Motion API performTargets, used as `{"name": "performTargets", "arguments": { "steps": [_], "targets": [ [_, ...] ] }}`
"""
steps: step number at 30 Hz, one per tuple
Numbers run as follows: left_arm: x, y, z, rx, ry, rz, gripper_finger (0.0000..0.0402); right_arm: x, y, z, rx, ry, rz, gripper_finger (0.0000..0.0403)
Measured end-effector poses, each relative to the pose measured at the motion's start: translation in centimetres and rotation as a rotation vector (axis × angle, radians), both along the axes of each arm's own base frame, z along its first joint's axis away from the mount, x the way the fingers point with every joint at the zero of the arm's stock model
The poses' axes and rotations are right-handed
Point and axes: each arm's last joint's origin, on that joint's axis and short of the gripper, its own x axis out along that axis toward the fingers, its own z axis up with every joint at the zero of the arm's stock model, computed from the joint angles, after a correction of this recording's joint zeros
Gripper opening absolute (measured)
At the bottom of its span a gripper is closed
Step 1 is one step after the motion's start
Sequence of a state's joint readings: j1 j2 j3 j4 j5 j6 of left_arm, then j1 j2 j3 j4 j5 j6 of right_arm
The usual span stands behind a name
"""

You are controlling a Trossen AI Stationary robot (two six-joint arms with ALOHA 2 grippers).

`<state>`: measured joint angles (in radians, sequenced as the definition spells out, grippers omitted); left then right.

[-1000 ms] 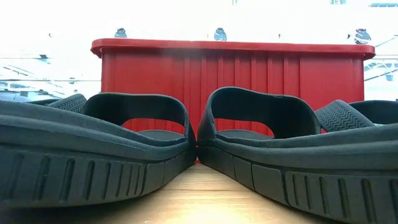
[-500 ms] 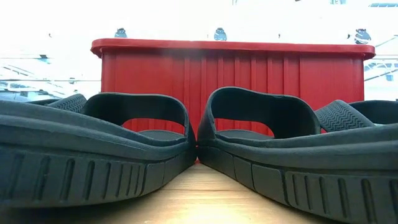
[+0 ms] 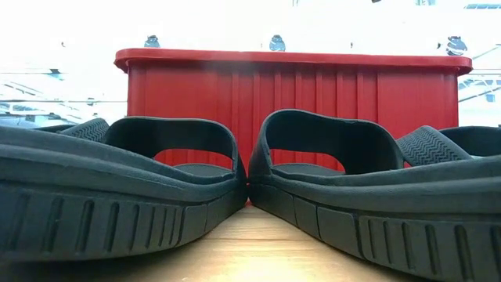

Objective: Pick and place slides into bin
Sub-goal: Put the black slide into the red bin

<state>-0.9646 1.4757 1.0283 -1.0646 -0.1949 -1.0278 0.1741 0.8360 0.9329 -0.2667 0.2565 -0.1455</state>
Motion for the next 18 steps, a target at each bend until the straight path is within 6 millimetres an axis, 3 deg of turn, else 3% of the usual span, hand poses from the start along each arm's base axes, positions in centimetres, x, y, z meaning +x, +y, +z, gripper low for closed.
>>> {"name": "performTargets", "arguments": {
  "steps": [18],
  "targets": [
    [1.0,-1.2,-3.7,0.125,0.087,-0.004,0.0136,0.0,0.0,0.1,0.001,-0.008,-0.001,0.0130]
  ]
}}
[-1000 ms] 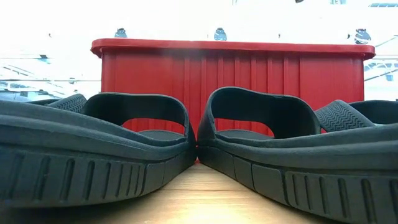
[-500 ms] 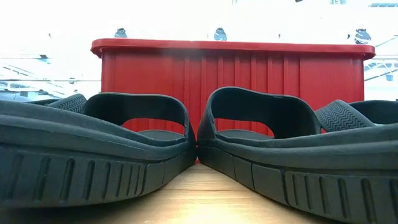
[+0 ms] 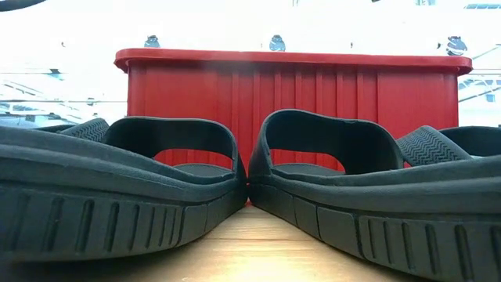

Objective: Pick and place slides into bin
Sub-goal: Put the black slide into the red bin

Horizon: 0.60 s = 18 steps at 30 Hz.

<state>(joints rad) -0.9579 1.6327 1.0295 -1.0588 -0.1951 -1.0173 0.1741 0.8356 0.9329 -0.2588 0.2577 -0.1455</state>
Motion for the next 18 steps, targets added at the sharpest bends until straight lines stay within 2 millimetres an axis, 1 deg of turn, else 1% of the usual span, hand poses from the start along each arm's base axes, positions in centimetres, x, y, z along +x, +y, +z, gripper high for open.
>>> {"name": "performTargets", "arguments": {
  "steps": [5,10,15,18],
  "targets": [
    [0.2,0.7,0.0,0.056,0.015,0.058,0.0136,0.0,0.0,0.0,0.000,0.000,-0.001,0.0130],
    [0.1,1.3,0.0,0.101,0.037,0.063,0.0136,0.0,0.0,0.0,0.002,0.000,-0.002,0.0130],
    [0.1,1.4,0.0,0.125,0.013,0.054,0.0136,0.0,0.0,0.0,0.002,0.000,-0.003,0.0130],
    [0.2,1.5,0.1,0.143,-0.009,0.078,0.0136,0.0,0.0,0.0,0.002,0.000,-0.003,0.0130]
  ]
}}
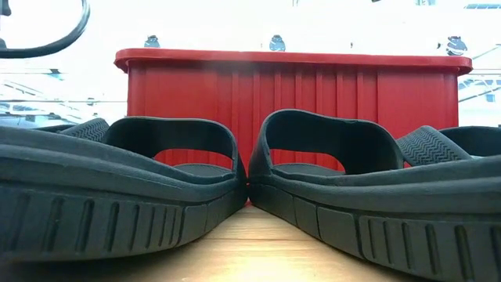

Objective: Pick and place slides into bin
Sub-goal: Put the black slide into the red bin

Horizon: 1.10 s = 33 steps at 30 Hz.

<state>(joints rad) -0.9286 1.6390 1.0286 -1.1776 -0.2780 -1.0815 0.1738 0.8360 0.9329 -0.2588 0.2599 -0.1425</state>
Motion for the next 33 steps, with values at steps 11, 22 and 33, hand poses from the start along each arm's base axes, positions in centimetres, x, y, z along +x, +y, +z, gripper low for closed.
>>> {"name": "performTargets", "arguments": {
  "steps": [11,22,33],
  "targets": [
    [-0.3,0.7,-0.2,0.061,-0.059,0.155,0.0136,0.0,0.0,0.0,0.000,0.000,0.000,0.0130],
    [-0.3,1.3,-0.7,0.075,-0.038,0.178,0.0136,0.0,0.0,0.0,0.000,0.000,-0.001,0.0130],
    [0.6,2.2,-0.7,0.065,-0.010,0.239,0.0037,0.0,0.0,0.0,0.000,0.000,0.000,0.0130]
  ]
}}
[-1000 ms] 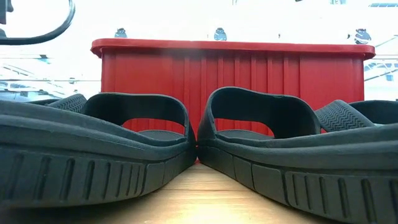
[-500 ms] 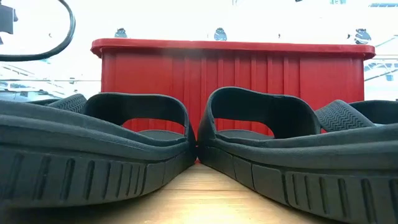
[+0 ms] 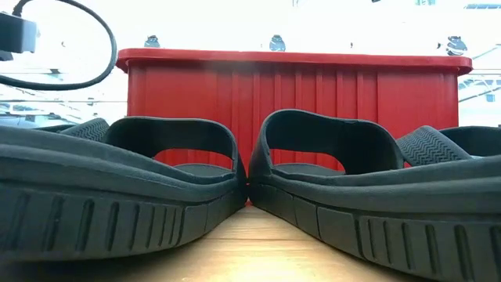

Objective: Pick and place slides into bin
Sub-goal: Put the black slide into the red bin

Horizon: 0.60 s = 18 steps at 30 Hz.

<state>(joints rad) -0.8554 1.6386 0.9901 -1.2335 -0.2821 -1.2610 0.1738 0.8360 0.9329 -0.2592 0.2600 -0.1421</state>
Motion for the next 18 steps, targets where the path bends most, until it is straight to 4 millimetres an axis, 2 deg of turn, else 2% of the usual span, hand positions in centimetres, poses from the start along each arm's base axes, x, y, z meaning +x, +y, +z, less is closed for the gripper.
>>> {"name": "performTargets", "arguments": {
  "steps": [3,13,18],
  "targets": [
    [0.1,0.1,0.0,-0.007,0.007,0.013,0.0009,0.0,0.0,0.0,0.000,0.000,0.000,0.0130],
    [0.5,0.6,0.1,-0.034,0.023,0.134,0.0002,0.0,0.0,0.0,0.000,0.000,0.000,0.0130],
    [0.6,0.4,1.1,-0.038,0.051,0.156,0.0002,0.0,0.0,0.0,0.000,-0.003,0.000,0.0130]
  ]
}}
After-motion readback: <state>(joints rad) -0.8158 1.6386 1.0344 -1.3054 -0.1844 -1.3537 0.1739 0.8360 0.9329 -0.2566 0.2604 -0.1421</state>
